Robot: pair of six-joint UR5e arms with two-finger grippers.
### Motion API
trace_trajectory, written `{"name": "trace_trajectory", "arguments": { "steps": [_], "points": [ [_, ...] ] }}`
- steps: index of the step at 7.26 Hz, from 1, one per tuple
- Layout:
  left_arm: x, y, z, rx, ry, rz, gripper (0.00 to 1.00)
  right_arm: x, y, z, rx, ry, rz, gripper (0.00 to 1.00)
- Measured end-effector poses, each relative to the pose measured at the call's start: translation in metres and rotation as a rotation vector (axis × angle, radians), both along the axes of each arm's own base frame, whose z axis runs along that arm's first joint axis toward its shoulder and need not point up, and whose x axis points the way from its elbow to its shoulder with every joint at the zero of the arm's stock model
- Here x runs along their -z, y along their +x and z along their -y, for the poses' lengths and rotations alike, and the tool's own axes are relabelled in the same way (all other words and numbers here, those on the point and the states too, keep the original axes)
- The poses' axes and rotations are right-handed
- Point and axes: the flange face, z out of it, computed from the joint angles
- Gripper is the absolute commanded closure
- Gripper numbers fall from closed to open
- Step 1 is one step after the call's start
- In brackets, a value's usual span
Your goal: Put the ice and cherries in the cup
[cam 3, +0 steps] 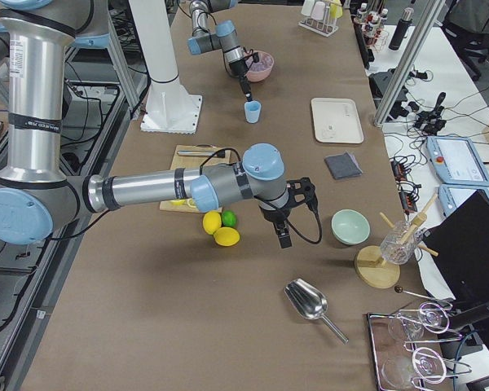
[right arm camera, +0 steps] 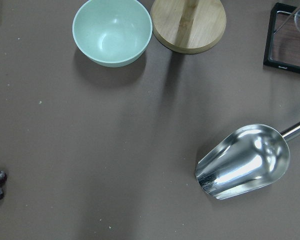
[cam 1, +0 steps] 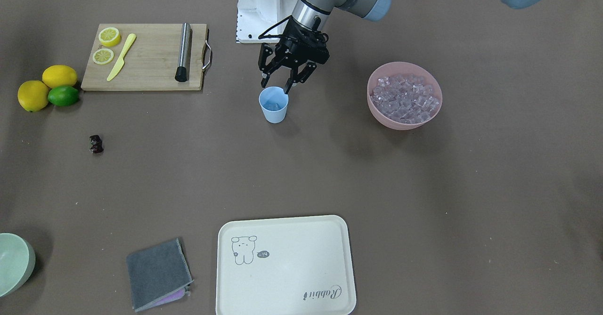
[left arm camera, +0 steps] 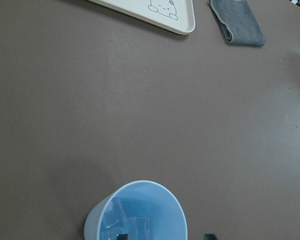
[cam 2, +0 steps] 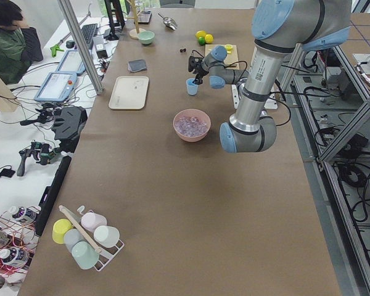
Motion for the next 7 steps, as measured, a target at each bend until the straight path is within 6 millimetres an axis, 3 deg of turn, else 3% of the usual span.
{"name": "trace_trajectory", "arguments": {
  "steps": [2,3,5,6,7],
  "points": [
    [-0.006,-0.012,-0.001,0.001,0.003,0.003,0.02,0.002,-0.001,0.000,0.003,0.000,0.015,0.00],
    [-0.023,-0.034,-0.003,-0.002,0.021,0.049,0.02,0.004,-0.002,0.000,0.005,0.000,0.023,0.00],
    [-0.058,-0.101,-0.001,-0.053,0.086,0.280,0.02,0.008,-0.005,0.000,-0.003,-0.008,0.034,0.00],
    [-0.071,-0.144,0.014,-0.104,0.078,0.401,0.02,0.014,-0.011,0.001,-0.016,-0.015,0.043,0.00],
    [-0.093,-0.201,0.032,-0.169,0.082,0.519,0.02,0.021,-0.019,0.002,-0.031,-0.015,0.058,0.00]
  ]
}}
